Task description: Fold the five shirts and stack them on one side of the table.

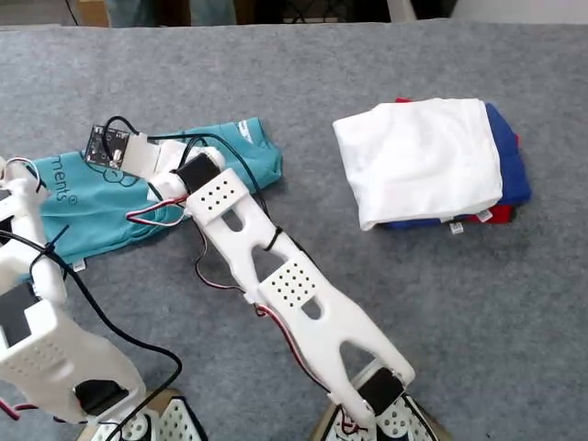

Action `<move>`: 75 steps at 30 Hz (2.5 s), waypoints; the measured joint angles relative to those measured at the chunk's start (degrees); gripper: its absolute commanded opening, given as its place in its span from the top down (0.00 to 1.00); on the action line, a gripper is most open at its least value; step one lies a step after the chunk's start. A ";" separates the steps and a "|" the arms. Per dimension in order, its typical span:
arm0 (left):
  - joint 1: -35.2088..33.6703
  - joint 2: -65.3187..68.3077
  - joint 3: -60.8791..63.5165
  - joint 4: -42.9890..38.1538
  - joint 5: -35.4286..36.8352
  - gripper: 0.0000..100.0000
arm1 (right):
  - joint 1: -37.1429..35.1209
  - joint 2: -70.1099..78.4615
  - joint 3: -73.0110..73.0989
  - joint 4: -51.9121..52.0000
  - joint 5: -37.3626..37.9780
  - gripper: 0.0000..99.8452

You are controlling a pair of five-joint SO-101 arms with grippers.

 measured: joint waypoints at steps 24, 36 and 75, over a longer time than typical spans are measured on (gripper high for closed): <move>-11.52 11.34 -42.99 54.59 -6.24 0.76 | 10.81 -17.49 0.00 27.96 -1.23 0.99; -13.19 37.36 -70.86 67.78 -15.30 0.70 | 9.14 -17.49 0.00 28.13 -1.93 0.99; 13.45 38.86 -86.24 81.49 -13.98 0.97 | 19.16 -29.71 0.00 28.13 -10.81 0.99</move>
